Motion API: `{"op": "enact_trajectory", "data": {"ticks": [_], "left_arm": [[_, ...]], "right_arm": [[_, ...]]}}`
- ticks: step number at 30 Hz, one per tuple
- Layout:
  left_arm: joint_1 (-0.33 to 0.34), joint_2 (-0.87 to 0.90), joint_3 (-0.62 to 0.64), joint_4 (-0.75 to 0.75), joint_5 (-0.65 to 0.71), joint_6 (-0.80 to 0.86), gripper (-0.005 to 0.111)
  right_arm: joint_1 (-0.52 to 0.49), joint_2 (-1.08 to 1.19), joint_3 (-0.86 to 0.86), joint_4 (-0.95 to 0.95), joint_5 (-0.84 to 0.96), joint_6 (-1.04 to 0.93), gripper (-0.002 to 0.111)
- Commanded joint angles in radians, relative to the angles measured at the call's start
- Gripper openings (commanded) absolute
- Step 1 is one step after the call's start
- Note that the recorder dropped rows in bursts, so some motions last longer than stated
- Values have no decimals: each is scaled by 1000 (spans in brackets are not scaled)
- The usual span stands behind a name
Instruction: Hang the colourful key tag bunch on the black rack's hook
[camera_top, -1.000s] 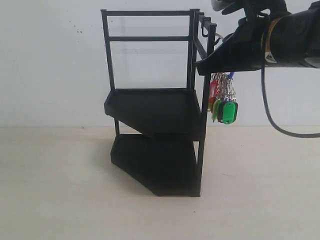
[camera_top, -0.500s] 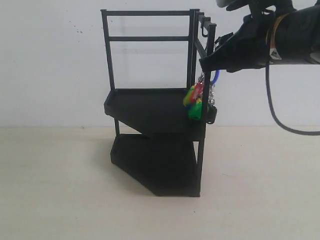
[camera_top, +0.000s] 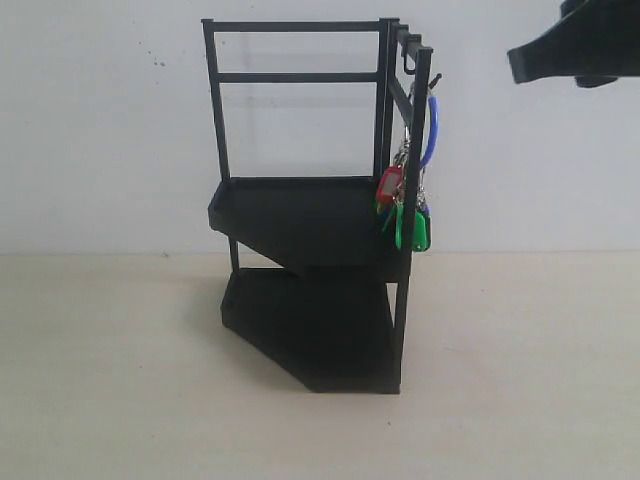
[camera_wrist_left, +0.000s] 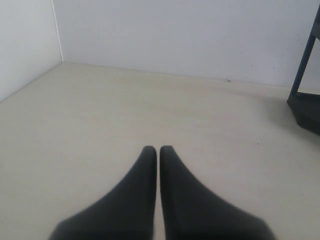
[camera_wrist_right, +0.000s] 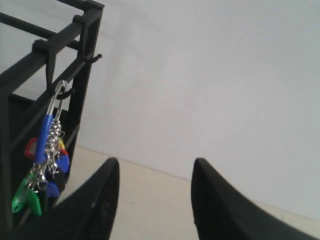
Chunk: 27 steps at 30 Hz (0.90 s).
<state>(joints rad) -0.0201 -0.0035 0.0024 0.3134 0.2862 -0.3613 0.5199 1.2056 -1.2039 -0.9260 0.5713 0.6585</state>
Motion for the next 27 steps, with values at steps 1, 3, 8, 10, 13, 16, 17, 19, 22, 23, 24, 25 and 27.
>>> {"op": "enact_trajectory", "data": {"ticks": [1, 3, 8, 10, 13, 16, 17, 19, 22, 23, 24, 25, 27], "left_arm": [[-1, 4, -2, -3, -7, 2, 4], [-1, 4, -2, -3, -5, 2, 4], [-1, 4, -2, -3, -5, 2, 4], [-1, 4, -2, -3, -5, 2, 4], [-1, 4, -2, -3, -5, 2, 4], [-1, 4, -2, -3, -5, 2, 4], [-1, 4, -2, -3, -5, 2, 4], [-1, 4, -2, -3, -5, 2, 4], [-1, 4, -2, -3, -5, 2, 4], [-1, 4, -2, -3, -5, 2, 4], [-1, 4, -2, -3, -5, 2, 4], [-1, 4, -2, -3, -5, 2, 4], [-1, 4, -2, -3, -5, 2, 4]], "right_arm": [[2, -72, -3, 162, 89, -85, 44], [2, -104, -3, 223, 140, -96, 44], [2, -161, -3, 414, 314, -180, 44], [2, -176, 7, 513, 350, -246, 44], [2, -200, 62, 664, 345, -338, 34], [2, -222, 141, 767, 314, -409, 7], [2, -230, 171, 792, 308, -416, 0], [2, -238, 221, 831, 293, -414, 0], [2, -240, 287, 891, 285, -346, 0], [2, -240, 303, 914, 290, -322, 0], [2, -240, 317, 926, 290, -309, 0], [2, -240, 324, 939, 290, -309, 0], [2, -240, 335, 944, 288, -309, 0]]}}
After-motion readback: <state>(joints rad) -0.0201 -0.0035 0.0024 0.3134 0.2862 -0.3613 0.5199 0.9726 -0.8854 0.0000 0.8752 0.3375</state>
